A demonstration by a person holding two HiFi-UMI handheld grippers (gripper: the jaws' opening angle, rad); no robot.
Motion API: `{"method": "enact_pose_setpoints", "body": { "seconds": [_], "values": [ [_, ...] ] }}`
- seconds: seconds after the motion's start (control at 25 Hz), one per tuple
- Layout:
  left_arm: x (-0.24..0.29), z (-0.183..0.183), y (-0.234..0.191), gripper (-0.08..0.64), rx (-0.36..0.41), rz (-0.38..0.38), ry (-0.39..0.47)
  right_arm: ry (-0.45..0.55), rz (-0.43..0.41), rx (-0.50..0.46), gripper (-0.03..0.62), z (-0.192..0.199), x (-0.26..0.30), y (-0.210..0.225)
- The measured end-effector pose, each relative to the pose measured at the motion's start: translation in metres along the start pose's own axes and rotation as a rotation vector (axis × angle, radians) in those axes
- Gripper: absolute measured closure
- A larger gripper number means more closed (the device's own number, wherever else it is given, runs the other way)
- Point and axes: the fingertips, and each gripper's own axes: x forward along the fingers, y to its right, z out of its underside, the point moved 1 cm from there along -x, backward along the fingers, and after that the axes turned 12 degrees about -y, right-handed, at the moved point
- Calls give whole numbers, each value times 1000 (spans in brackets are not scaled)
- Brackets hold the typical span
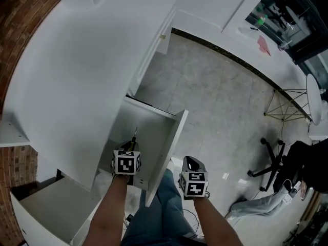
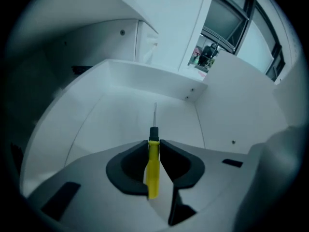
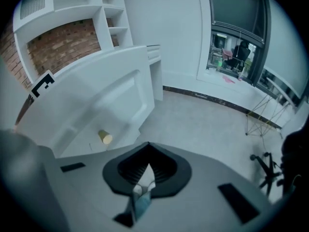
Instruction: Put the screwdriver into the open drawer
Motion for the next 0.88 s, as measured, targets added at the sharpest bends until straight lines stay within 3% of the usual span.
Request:
{"method": "enact_pose_setpoints", "body": {
  "seconds": [0.28, 0.52, 0.68, 0.88],
  "values": [
    [33, 9, -7, 472, 26, -47, -79, -19, -13, 83, 583, 15, 7, 5],
    [32, 9, -4, 467, 12, -59, -71, -15, 3, 109, 583, 14, 3, 17],
    [25, 8, 1, 408, 2, -62, -78, -1, 3, 100, 583, 7, -8, 24],
    [-8, -5, 7, 407, -2, -47, -25, 37, 16, 85, 583, -6, -33, 30]
  ]
}}
